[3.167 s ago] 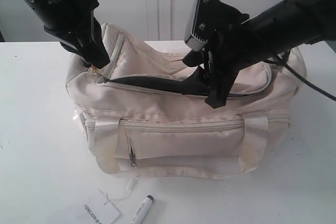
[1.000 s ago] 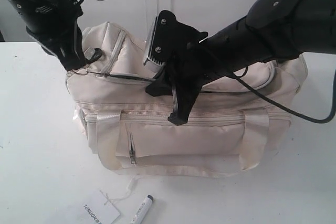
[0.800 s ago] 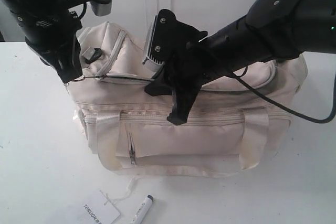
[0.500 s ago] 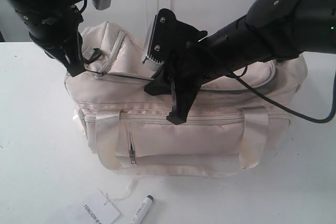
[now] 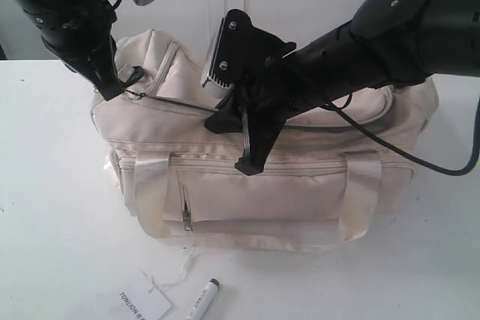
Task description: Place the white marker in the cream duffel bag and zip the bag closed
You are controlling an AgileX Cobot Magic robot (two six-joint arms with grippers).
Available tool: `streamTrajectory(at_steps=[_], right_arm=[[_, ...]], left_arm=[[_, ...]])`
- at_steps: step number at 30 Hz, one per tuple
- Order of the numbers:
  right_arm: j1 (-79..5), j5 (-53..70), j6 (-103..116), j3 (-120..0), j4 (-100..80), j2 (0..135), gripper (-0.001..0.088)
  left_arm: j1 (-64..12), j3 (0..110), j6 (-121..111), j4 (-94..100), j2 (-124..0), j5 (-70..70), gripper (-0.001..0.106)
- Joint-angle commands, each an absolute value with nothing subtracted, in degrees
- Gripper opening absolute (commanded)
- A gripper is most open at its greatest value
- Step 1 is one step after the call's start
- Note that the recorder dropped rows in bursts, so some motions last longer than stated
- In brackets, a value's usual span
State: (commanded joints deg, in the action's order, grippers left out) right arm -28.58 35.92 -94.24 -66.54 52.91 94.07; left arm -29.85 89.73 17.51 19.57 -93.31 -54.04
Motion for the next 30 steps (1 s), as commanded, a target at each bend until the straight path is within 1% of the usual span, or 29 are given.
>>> streamTrajectory(at_steps=[5, 12, 22, 30], right_arm=[[-28.58, 36.35, -94.79, -66.54, 52.81, 93.61, 0.0000], [-28.58, 38.29, -95.13, -66.54, 51.12, 93.47, 0.0000], [-28.58, 41.84, -97.53, -66.54, 47.50, 93.47, 0.0000], [-28.58, 41.88, -97.42, -66.54, 46.16, 93.47, 0.0000]], left_arm=[[-29.85, 89.73, 10.21, 26.16, -94.33, -51.57, 0.000], [-29.85, 89.73, 7.09, 27.78, -94.35, -46.63, 0.000], [-29.85, 89.73, 5.07, 30.84, -96.82, -44.61, 0.000], [-29.85, 89.73, 1.32, 34.61, -97.65, -43.57, 0.000]])
